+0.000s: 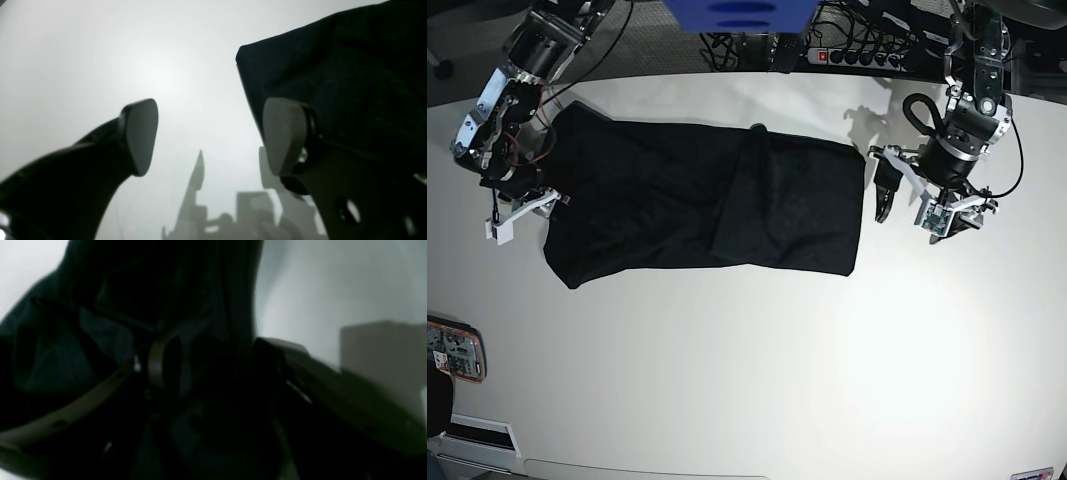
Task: Fold the T-shirt properly
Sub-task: 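Lower the right gripper onto the strip's other end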
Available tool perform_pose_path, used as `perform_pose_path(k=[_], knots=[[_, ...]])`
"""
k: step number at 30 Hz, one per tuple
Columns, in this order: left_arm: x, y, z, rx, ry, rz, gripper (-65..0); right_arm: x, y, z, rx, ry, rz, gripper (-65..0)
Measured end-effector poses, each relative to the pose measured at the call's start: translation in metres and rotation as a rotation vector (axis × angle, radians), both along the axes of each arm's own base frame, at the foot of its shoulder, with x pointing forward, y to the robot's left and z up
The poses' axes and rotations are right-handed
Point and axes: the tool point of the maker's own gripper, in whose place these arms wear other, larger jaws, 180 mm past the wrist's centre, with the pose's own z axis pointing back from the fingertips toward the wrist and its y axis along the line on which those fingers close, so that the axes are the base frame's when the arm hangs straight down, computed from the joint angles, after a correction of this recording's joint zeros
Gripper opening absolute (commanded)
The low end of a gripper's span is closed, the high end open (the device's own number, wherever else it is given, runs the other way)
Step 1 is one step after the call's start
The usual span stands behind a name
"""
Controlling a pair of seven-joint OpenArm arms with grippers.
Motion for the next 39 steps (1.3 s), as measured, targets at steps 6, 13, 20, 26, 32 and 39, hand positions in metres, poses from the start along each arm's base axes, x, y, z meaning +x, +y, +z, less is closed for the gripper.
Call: perform_pose_path(k=[6, 13, 20, 26, 32, 39], knots=[[0.0, 0.0, 0.0, 0.0, -0.001, 0.0, -16.9, 0.0, -0.011, -0.003, -0.004, -0.017, -0.032, -31.5], [0.0, 0.0, 0.0, 0.001, -0.002, 0.0, -16.9, 0.017, 0.007, 0.038, -0.103, -0.209, 0.277, -14.6], [0.001, 0.0, 0.001, 0.0, -0.003, 0.0, -16.9, 0.009, 0.01, 0.026, -0.079, -0.163, 0.279, -11.9], [0.002, 0.0, 0.002, 0.0, -0.006, -0.001, -16.9, 0.001, -0.009, -0.012, 0.027, -0.053, 0.068, -11.9], [0.002, 0.0, 0.002, 0.001, -0.006, 0.0, -16.9, 0.005, -0.011, -0.013, 0.032, -0.068, 0.04, -11.9], [0.002, 0.001, 0.002, 0.001, -0.007, 0.002, -16.9, 0.002, 0.008, -0.011, 0.005, -0.028, 0.067, -11.9]])
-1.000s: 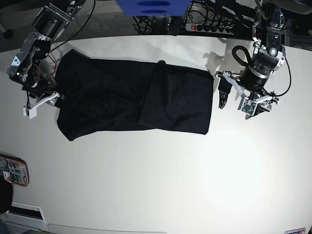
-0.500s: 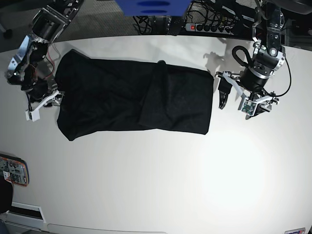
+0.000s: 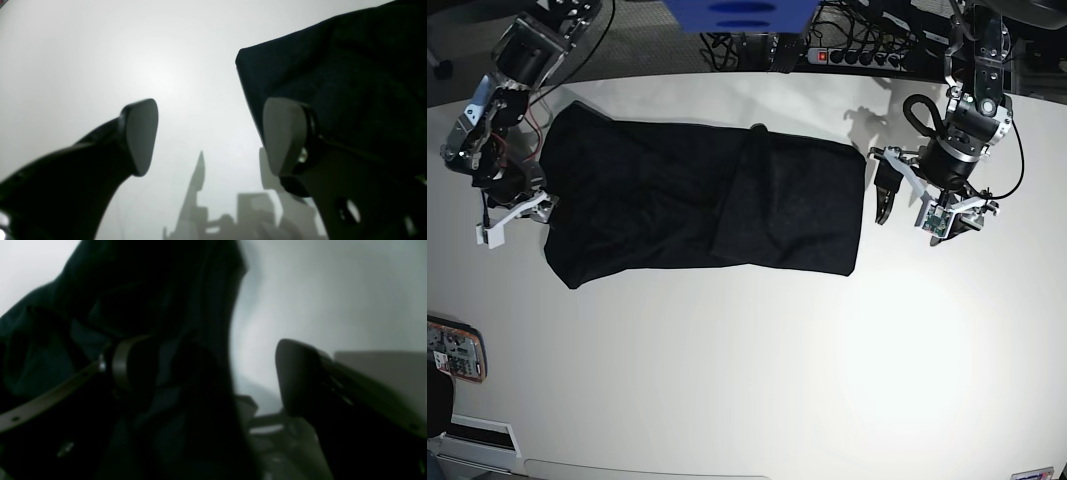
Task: Fold the T-shirt properly
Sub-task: 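Lower the right gripper onto the strip's other end, then grasp the strip's end with the right gripper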
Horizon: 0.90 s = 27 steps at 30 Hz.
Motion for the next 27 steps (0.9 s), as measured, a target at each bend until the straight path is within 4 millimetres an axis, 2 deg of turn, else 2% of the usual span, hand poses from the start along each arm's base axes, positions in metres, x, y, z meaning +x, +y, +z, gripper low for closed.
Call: perform_pose_path(k=[3, 7, 10, 12, 15, 17, 24, 27], knots=[[0.0, 0.0, 0.0, 0.0, 0.0, 0.0, -16.9, -0.001, 0.013, 0.002, 0.007, 0.015, 0.03, -11.9], [0.0, 0.0, 0.0, 0.0, 0.001, -0.001, -16.9, -0.002, 0.017, 0.002, 0.012, 0.013, 0.034, -11.8], [0.0, 0.0, 0.0, 0.001, -0.001, 0.001, -16.9, 0.003, 0.031, 0.0, 0.003, 0.02, 0.09, -11.8], [0.0, 0.0, 0.0, 0.0, 0.0, -0.001, -16.9, 0.009, 0.048, 0.0, 0.013, 0.011, 0.131, -11.8], [0.0, 0.0, 0.0, 0.0, 0.0, 0.0, -16.9, 0.019, 0.083, 0.0, 0.091, -0.044, 0.14, -11.8], [-0.001, 0.0, -0.001, 0.0, 0.003, 0.0, -16.9, 0.021, 0.095, 0.001, 0.129, -0.054, 0.133, -11.8], [-0.002, 0.001, -0.002, 0.002, 0.007, 0.004, -16.9, 0.021, 0.094, 0.002, 0.134, -0.052, 0.13, -12.0], [-0.002, 0.001, -0.002, 0.002, 0.007, 0.003, -16.9, 0.021, 0.094, 0.001, 0.132, -0.05, 0.13, -18.1]])
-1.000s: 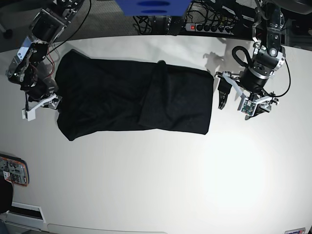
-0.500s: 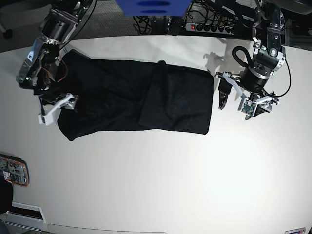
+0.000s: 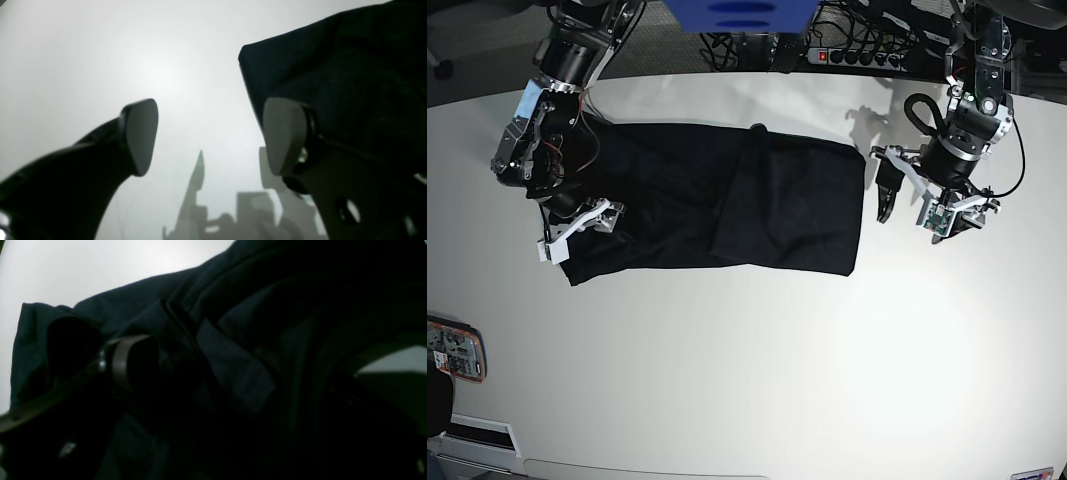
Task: Fold the T-shirt properly
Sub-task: 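Grasp the strip's end with the right gripper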
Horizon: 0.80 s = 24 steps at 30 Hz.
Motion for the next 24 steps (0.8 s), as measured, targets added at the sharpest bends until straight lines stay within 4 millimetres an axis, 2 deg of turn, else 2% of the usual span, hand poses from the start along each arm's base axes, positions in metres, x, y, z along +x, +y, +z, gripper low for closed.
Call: perform_pose_path(k=[1, 3, 5, 10, 14, 17, 20, 24], knots=[[0.0, 0.0, 0.0, 0.0, 0.0, 0.0, -16.9, -0.001, -0.001, -0.001, -0.006, 0.005, -0.001, -23.3], [0.001, 0.0, 0.001, 0.0, -0.003, 0.0, -16.9, -0.005, -0.003, -0.004, -0.015, 0.029, -0.002, -41.2], [0.002, 0.0, 0.001, 0.0, -0.006, 0.0, -16.9, -0.01, -0.004, -0.009, -0.015, 0.051, -0.006, -64.2], [0.002, 0.0, 0.001, 0.0, -0.005, 0.0, -16.9, -0.012, -0.004, -0.01, -0.015, 0.067, -0.005, -65.0], [0.002, 0.0, 0.001, 0.0, -0.005, 0.0, -16.9, -0.017, -0.018, -0.009, -0.06, 0.104, 0.036, -65.0], [0.002, 0.0, 0.002, 0.0, -0.006, 0.0, -16.9, -0.007, -0.024, -0.004, -0.085, 0.128, 0.035, -65.0], [0.002, 0.0, 0.002, 0.0, -0.006, 0.0, -16.9, 0.013, -0.029, 0.006, -0.089, 0.112, -0.024, -65.0], [0.002, 0.0, 0.001, 0.0, -0.005, 0.0, -16.9, 0.007, -0.039, -0.001, -0.143, 0.169, -0.038, -65.0]])
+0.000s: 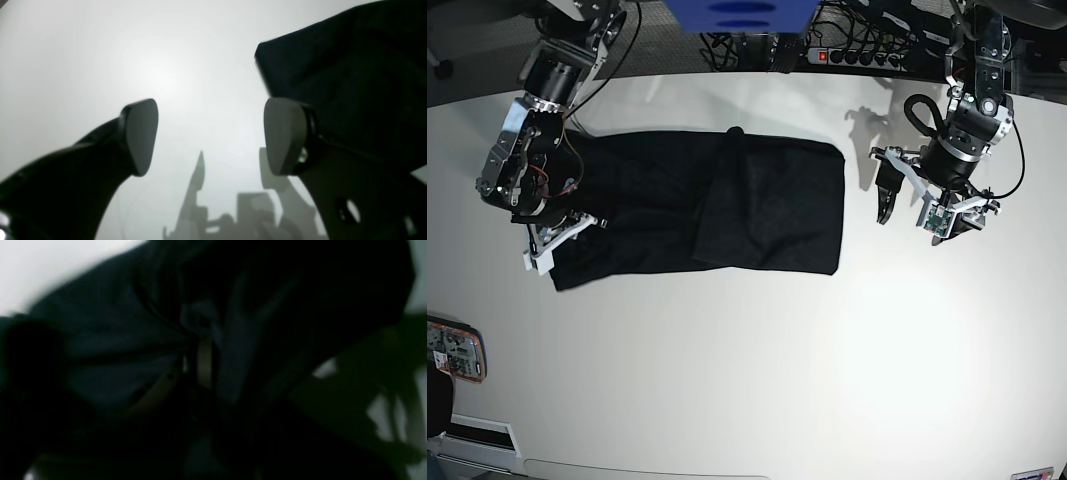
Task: Fold the T-shirt properly
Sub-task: 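Grasp the strip's end with the right gripper, then lift the strip end with the right gripper and fold it toward the left gripper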
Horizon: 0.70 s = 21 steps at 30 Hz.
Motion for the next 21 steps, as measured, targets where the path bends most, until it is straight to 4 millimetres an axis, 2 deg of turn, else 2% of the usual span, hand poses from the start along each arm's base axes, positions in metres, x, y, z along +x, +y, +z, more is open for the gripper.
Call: perform_pose_path(k=[6, 11, 17, 21], knots=[[0.001, 0.0, 0.001, 0.0, -0.004, 0.0, -16.9, 0.02, 0.0, 0.0, -0.194, 0.015, 0.061, -65.0], [0.002, 0.0, 0.001, 0.0, -0.005, 0.0, -16.9, 0.023, -0.005, 0.002, -0.315, 0.036, 0.093, -65.0], [0.002, 0.0, 0.001, 0.0, -0.005, -0.001, -16.9, 0.039, -0.029, 0.041, -0.512, -0.021, 0.084, -65.0], [0.002, 0.0, 0.001, 0.0, -0.005, 0.0, -16.9, 0.036, -0.029, 0.054, -0.573, -0.025, 0.079, -65.0]])
